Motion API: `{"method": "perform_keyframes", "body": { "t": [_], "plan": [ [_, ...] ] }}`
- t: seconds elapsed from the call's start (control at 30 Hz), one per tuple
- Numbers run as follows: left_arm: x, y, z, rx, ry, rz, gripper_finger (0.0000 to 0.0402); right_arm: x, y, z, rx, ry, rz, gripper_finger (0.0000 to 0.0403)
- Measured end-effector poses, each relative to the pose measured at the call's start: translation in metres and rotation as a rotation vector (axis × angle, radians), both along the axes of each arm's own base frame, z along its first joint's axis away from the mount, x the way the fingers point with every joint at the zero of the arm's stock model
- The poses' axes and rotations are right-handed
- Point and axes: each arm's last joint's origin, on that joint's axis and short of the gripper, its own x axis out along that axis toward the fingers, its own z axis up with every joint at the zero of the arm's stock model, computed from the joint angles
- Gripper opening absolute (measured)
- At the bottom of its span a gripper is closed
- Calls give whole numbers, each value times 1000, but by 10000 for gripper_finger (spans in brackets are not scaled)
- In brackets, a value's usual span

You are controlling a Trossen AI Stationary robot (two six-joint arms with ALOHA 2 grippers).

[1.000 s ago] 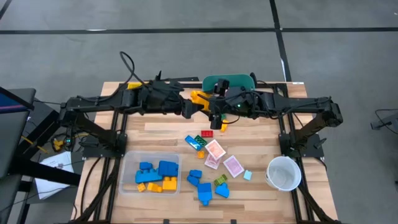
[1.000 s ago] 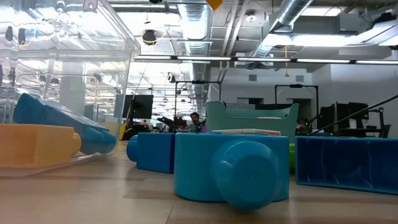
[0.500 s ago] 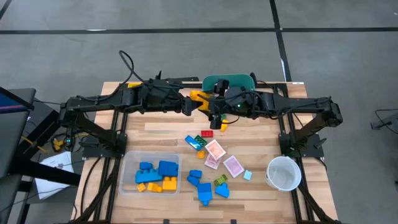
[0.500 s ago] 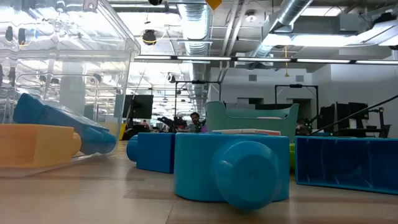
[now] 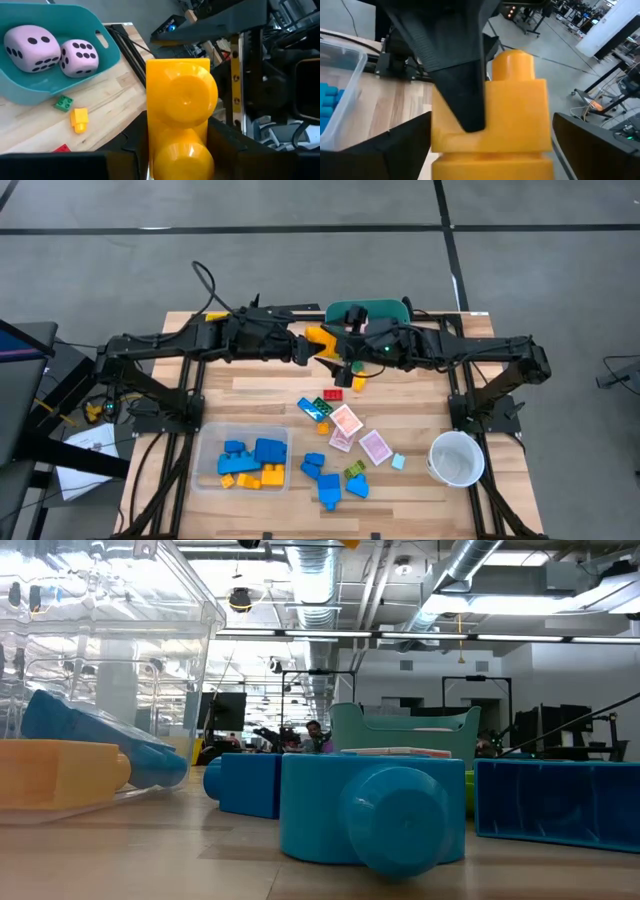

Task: Pick & Place Toys
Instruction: Put the yellow game pieces into the transparent bin

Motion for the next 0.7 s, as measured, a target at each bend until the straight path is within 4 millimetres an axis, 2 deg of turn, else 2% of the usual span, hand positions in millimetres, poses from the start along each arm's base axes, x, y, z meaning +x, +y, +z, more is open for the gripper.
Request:
{"method": "perform_keyframes", "body": {
  "t": [0.3, 0.57, 0.7],
  "plan": [
    [-3, 0, -7, -11, 83, -6, 126, -3, 5, 4, -2, -16, 16, 386],
    [-9, -10, -14, -69, 170, -164, 126, -18, 8, 16, 18, -52, 8, 385],
    [-20, -20, -16, -100, 246, -238, 126, -28, 7, 25, 17, -78, -10, 385]
  ]
}}
